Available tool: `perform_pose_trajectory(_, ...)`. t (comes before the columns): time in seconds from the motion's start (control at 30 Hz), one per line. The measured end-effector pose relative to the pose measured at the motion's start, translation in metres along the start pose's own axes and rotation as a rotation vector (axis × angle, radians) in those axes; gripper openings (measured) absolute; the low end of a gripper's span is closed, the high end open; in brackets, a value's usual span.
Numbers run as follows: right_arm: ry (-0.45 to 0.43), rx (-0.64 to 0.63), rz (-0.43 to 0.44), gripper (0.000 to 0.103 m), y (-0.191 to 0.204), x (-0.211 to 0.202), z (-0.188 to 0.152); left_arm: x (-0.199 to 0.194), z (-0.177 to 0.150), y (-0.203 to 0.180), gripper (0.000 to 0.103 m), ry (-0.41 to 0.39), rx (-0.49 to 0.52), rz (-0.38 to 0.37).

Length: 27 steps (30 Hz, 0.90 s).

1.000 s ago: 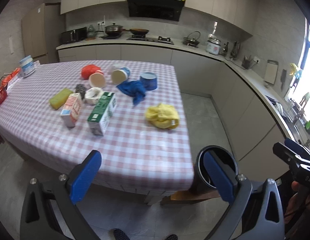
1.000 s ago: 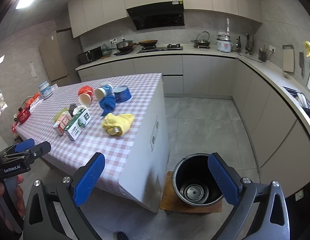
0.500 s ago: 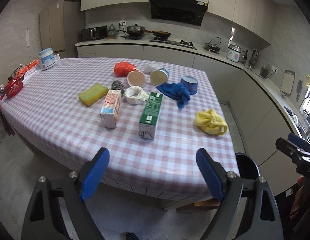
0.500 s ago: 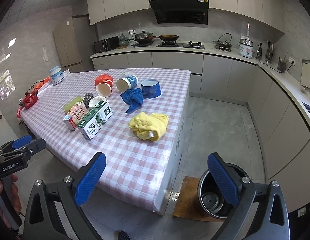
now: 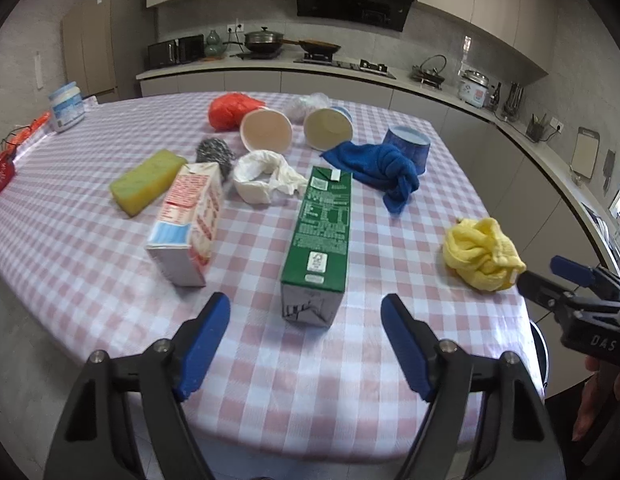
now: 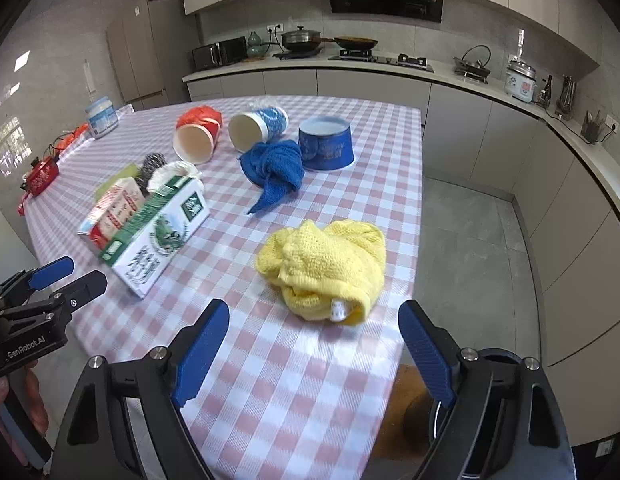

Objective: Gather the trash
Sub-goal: 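Grasp the yellow cloth with the right tool while the left tool grasps the green carton, then carry the yellow cloth and green carton with both tools over the trash bin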

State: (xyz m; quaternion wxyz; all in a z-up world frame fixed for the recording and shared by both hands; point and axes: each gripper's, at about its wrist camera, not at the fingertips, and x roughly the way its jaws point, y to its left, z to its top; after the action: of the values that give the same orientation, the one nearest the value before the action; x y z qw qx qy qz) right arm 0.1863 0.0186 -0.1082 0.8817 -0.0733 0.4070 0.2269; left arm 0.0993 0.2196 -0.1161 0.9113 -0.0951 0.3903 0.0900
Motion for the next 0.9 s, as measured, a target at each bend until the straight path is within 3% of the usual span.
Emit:
perform_pose_trajectory(0.3,0.051,-0.004,-0.013,0.075,-0.007,0.060,0.014,0.035,0.012,-0.003,0.068,0.009,0.000,0.007)
perform_pose_trajectory(0.37,0.056,-0.009,-0.009,0.066,-0.007,0.066,0.016,0.040,0.014,-0.002,0.059,0.017,0.002,0.002)
perform_pose_trajectory(0.4,0.059,-0.011,-0.006,0.056,-0.007,0.068,0.017,0.043,0.015,-0.002,0.045,0.023,0.002,-0.001)
perform_pose_trajectory(0.53,0.049,-0.012,0.019,0.038,-0.006,0.066,0.019,0.046,0.017,-0.004,0.042,0.019,0.020,-0.024)
perform_pose_trajectory(0.7,0.006,-0.002,0.045,0.034,-0.008,0.047,0.018,0.019,0.019,-0.015,0.041,-0.052,0.060,-0.040)
perform_pose_trajectory(0.9,-0.049,0.041,0.059,0.033,-0.018,0.012,0.019,-0.007,0.023,-0.034,0.041,-0.071,0.094,-0.080)
